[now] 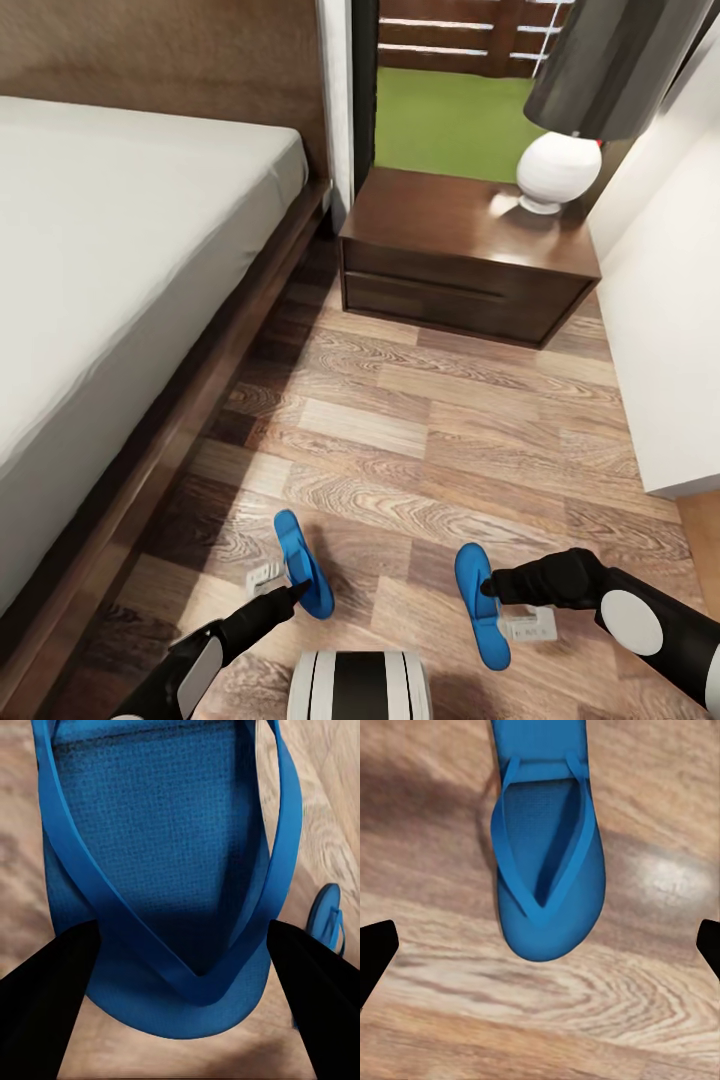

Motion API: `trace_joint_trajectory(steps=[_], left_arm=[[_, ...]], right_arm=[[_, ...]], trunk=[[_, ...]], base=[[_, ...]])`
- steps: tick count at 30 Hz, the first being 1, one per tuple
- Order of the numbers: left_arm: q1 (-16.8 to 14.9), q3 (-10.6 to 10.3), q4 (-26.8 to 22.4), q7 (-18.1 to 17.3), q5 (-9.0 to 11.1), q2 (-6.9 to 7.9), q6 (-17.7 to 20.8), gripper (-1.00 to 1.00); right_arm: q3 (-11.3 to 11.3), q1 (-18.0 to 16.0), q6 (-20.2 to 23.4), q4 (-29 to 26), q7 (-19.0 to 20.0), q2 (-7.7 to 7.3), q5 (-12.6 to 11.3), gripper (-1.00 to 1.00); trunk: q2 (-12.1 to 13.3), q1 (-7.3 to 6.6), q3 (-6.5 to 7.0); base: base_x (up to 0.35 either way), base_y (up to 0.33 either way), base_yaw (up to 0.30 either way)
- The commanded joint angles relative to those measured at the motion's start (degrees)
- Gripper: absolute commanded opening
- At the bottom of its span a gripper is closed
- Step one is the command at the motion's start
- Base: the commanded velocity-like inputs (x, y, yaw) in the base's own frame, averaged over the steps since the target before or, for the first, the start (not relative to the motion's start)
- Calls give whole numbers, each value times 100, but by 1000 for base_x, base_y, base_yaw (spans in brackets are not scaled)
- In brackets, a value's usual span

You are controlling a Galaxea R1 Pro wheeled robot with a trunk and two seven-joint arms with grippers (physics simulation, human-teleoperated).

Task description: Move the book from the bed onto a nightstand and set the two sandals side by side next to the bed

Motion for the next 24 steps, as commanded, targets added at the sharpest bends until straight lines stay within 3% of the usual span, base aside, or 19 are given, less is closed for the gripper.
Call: trace_joint_trajectory(steps=[1, 19, 24], left_arm=[[-2, 18, -1, -28, 52, 0, 60, -100], [-2, 26, -13, -57, 51, 2, 60, -100], [-2, 45, -532, -93, 63, 27, 102, -100]], right_arm=[[16, -7, -12, -8, 17, -5, 5, 100], [12, -5, -8, -7, 17, -3, 5, 100], [14, -5, -22, -27, 20, -2, 5, 100]], trunk=[[-3, 1, -26], [-26, 45, -403], [-26, 45, -403]], base=[[0, 0, 0], [0, 0, 0], [0, 0, 0]])
